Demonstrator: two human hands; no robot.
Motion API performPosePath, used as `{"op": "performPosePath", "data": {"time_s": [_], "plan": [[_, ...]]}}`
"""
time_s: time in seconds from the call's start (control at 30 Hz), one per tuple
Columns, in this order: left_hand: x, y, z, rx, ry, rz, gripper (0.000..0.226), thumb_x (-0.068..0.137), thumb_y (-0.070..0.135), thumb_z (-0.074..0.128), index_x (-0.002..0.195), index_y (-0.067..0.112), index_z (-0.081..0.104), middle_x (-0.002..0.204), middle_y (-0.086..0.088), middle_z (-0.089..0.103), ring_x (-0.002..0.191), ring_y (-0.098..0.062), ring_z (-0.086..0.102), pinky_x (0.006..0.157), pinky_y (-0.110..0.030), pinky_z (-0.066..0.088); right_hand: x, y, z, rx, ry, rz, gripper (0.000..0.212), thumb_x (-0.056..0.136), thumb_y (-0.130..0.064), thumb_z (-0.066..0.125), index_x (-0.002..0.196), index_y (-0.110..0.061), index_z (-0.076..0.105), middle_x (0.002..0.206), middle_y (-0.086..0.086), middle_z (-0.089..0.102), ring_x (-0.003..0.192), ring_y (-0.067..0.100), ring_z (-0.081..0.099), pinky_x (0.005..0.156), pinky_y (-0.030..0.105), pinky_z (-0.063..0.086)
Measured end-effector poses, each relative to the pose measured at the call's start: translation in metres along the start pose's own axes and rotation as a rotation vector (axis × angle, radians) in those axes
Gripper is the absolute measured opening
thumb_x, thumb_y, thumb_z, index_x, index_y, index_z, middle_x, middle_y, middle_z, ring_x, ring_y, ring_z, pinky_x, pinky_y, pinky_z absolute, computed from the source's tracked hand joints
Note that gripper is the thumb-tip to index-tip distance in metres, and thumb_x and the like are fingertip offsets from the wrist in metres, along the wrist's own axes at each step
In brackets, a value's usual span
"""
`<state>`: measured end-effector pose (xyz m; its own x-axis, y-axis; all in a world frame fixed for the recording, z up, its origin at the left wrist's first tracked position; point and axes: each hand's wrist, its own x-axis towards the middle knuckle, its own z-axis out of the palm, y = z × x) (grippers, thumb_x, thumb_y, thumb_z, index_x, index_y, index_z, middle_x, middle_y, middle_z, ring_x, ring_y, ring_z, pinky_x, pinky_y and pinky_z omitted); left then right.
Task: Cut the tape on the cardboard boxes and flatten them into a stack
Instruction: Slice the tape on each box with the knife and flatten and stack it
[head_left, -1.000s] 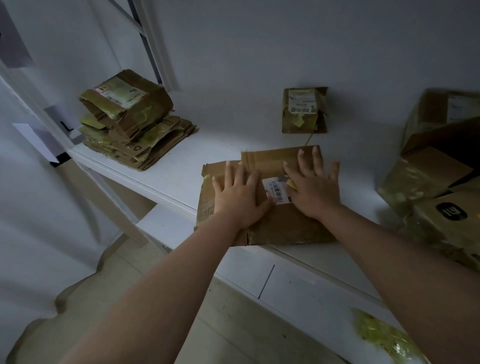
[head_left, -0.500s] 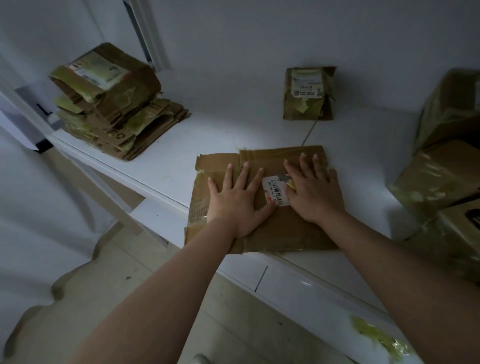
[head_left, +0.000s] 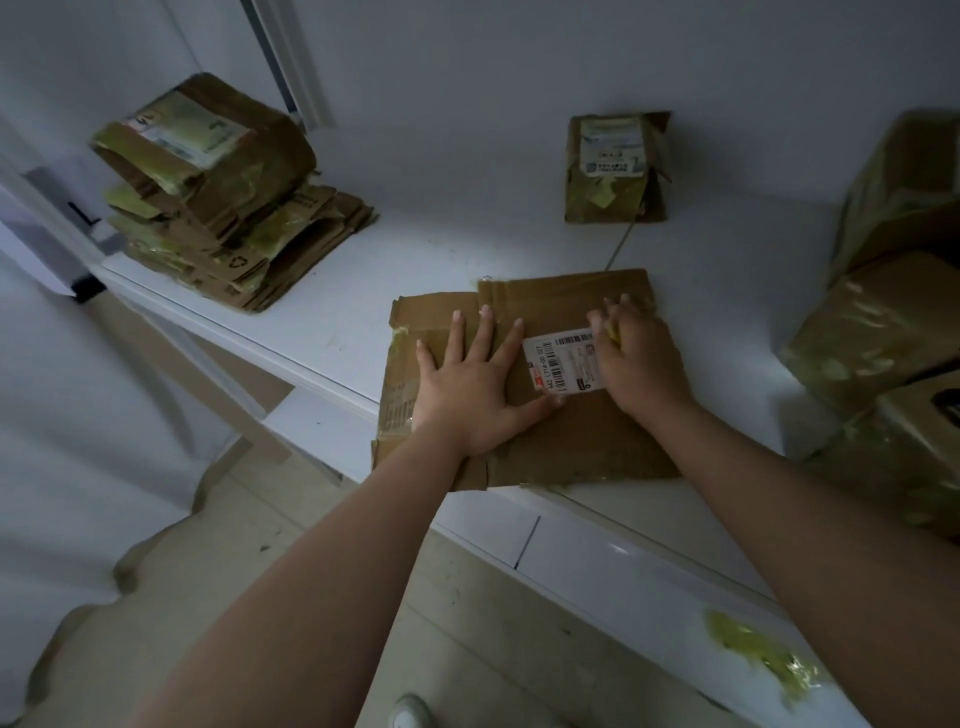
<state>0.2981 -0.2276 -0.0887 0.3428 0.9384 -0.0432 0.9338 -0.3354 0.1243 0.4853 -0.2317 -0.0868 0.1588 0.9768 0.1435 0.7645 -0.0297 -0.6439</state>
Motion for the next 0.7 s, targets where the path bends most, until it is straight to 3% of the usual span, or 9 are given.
{"op": "performPosePath", "data": {"time_s": [0.07, 0.13, 0.2, 0.3, 0.4, 0.47, 0.53, 0.6, 0.7], "plan": [[-0.005, -0.003, -0.006, -0.223, 0.06, -0.01, 0.093, 0.079, 0.081, 0.031, 0.154, 0.033, 0.005, 0.162, -0.005, 0.001, 0.148, -0.026, -0.009, 0.114, -0.058, -0.009, -0.001, -0.001, -0.013, 0.36, 0.055, 0.142, 0.036, 0.103, -0.031, 0.032, 0.113, -0.013, 0.06, 0.116, 0.011, 0.063, 0.105, 0.026, 0.06, 0.085, 0.035, 0.05], [-0.012, -0.004, -0.017, -0.475, 0.069, -0.067, 0.09, 0.077, 0.073, 0.034, 0.154, 0.029, 0.016, 0.162, -0.006, 0.009, 0.149, -0.024, -0.005, 0.116, -0.052, -0.009, 0.006, -0.003, -0.032, 0.683, 0.014, 0.337, 0.034, 0.103, -0.029, 0.033, 0.103, -0.013, 0.063, 0.112, 0.008, 0.066, 0.093, 0.022, 0.063, 0.076, 0.034, 0.052], [-0.013, -0.005, -0.029, -0.595, -0.016, -0.117, 0.089, 0.076, 0.071, 0.036, 0.153, 0.028, 0.021, 0.162, -0.006, 0.009, 0.148, -0.024, -0.006, 0.116, -0.05, -0.009, 0.009, -0.008, -0.048, 0.793, -0.004, 0.428, 0.032, 0.102, -0.028, 0.035, 0.096, -0.013, 0.062, 0.109, 0.008, 0.067, 0.09, 0.022, 0.064, 0.072, 0.033, 0.052], [-0.01, -0.006, -0.04, -0.328, -0.004, -0.083, 0.085, 0.084, 0.073, 0.039, 0.152, 0.024, 0.023, 0.161, -0.006, 0.012, 0.148, -0.027, -0.006, 0.115, -0.057, -0.007, -0.001, -0.015, -0.058, 0.469, 0.056, 0.231, 0.033, 0.102, -0.03, 0.035, 0.094, -0.012, 0.062, 0.106, 0.012, 0.065, 0.096, 0.026, 0.062, 0.084, 0.038, 0.052], [-0.017, 0.009, -0.038, -0.091, 0.086, -0.019, 0.078, 0.09, 0.068, 0.033, 0.152, 0.022, 0.024, 0.161, -0.005, 0.011, 0.149, -0.028, -0.004, 0.113, -0.06, -0.007, -0.028, -0.015, -0.048, -0.001, 0.002, -0.004, 0.035, 0.101, -0.031, 0.034, 0.116, -0.008, 0.056, 0.117, 0.012, 0.057, 0.108, 0.029, 0.055, 0.088, 0.04, 0.046], [-0.027, 0.026, -0.031, -0.052, 0.069, 0.018, 0.078, 0.09, 0.069, 0.026, 0.153, 0.024, 0.017, 0.162, -0.005, 0.005, 0.148, -0.028, -0.008, 0.112, -0.061, -0.008, -0.04, -0.009, -0.034, -0.274, -0.084, -0.076, 0.04, 0.101, -0.033, 0.034, 0.136, -0.016, 0.043, 0.146, 0.011, 0.038, 0.138, 0.032, 0.029, 0.111, 0.048, 0.025], [-0.034, 0.039, -0.02, -0.021, -0.001, 0.028, 0.081, 0.089, 0.072, 0.02, 0.154, 0.026, 0.006, 0.162, -0.004, -0.004, 0.147, -0.028, -0.013, 0.112, -0.06, -0.008, -0.049, -0.002, -0.02, -0.483, -0.194, -0.113, 0.053, 0.1, -0.04, 0.031, 0.149, -0.024, 0.02, 0.159, 0.004, 0.011, 0.147, 0.028, -0.001, 0.116, 0.05, 0.001], [-0.037, 0.043, -0.005, 0.024, -0.059, 0.01, 0.08, 0.089, 0.072, 0.013, 0.153, 0.028, -0.004, 0.161, -0.004, -0.011, 0.147, -0.028, -0.017, 0.115, -0.06, -0.006, -0.055, 0.006, -0.009, -0.56, -0.208, -0.124, 0.059, 0.098, -0.047, 0.028, 0.151, -0.027, 0.01, 0.16, 0.003, 0.003, 0.147, 0.028, -0.008, 0.116, 0.051, 0.0], [-0.04, 0.042, 0.014, 0.105, -0.011, -0.008, 0.076, 0.09, 0.07, 0.007, 0.152, 0.031, -0.011, 0.16, -0.003, -0.016, 0.146, -0.028, -0.02, 0.116, -0.059, -0.002, -0.057, 0.01, -0.001, -0.573, -0.137, -0.123, 0.06, 0.096, -0.049, 0.032, 0.15, -0.029, 0.015, 0.16, 0.004, 0.01, 0.147, 0.028, -0.001, 0.116, 0.049, 0.011]]}}
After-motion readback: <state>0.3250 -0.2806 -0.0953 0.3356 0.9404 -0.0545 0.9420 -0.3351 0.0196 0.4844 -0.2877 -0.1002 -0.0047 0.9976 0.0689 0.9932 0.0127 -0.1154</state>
